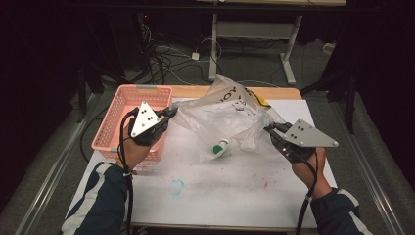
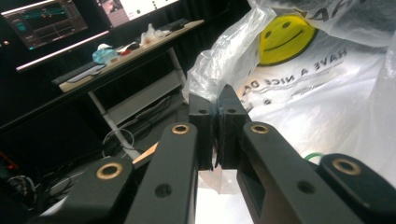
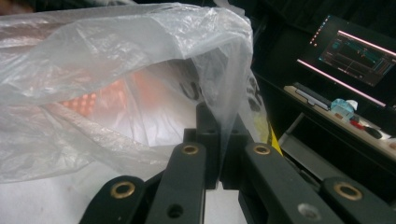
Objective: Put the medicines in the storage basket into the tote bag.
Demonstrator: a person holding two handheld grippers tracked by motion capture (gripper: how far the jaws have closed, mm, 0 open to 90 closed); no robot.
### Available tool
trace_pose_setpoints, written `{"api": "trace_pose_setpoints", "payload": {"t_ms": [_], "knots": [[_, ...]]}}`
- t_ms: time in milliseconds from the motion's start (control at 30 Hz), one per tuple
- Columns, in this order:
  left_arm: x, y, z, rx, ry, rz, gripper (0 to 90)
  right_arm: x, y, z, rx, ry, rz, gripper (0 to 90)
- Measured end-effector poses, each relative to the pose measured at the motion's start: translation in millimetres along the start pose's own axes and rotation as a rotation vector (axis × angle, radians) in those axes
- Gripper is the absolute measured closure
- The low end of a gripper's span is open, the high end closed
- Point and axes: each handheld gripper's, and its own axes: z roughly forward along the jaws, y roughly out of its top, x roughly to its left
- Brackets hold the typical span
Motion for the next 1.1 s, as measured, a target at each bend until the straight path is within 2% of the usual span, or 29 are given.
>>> {"api": "trace_pose_setpoints", "payload": {"t_ms": [133,200,233,333,500,633,700,733,767,833,867,900,1100], "knots": [[-6.5,10.7,-4.7,-0.031,-0.013,0.033,85.1,-2.5,8.8,-9.6,-0.035,0.003,0.014,90.0],[-6.6,16.9,-7.9,-0.044,-0.015,0.037,85.1,-3.1,19.4,-17.5,-0.071,0.011,0.021,90.0],[-6.3,19.2,-8.7,-0.052,-0.016,0.034,85.1,-3.1,19.4,-17.5,-0.071,0.011,0.021,90.0],[-4.4,30.4,-7.7,-0.076,-0.010,0.031,85.0,-4.9,28.1,-22.3,-0.102,0.012,0.005,90.0],[-3.8,49.7,4.5,-0.097,-0.025,0.030,85.0,-21.1,32.4,-23.1,-0.132,-0.010,0.060,90.0],[-3.0,56.4,22.1,-0.089,-0.033,0.029,84.9,-31.3,29.7,-17.0,-0.108,-0.036,0.066,90.0],[-1.9,56.9,32.4,-0.080,-0.031,0.029,84.8,-38.4,25.2,-9.9,-0.090,-0.069,0.069,90.0],[-1.3,57.0,37.7,-0.072,-0.028,0.032,84.8,-47.7,19.7,-2.0,-0.070,-0.086,0.086,90.0],[-0.8,57.0,43.0,-0.067,-0.021,0.035,84.8,-47.7,19.7,-2.0,-0.070,-0.086,0.086,90.0],[1.5,57.8,52.6,-0.060,-0.019,0.026,84.8,-57.9,15.0,5.9,-0.042,-0.120,0.090,90.0],[2.9,58.4,57.1,-0.057,-0.009,0.030,84.8,-69.0,11.0,13.4,-0.016,-0.144,0.104,90.0],[5.0,59.5,61.2,-0.050,-0.001,0.033,84.8,-69.0,11.0,13.4,-0.016,-0.144,0.104,90.0],[19.8,69.4,77.5,-0.041,0.043,0.016,84.8,-96.6,10.0,29.1,0.048,-0.203,0.119,90.0]]}}
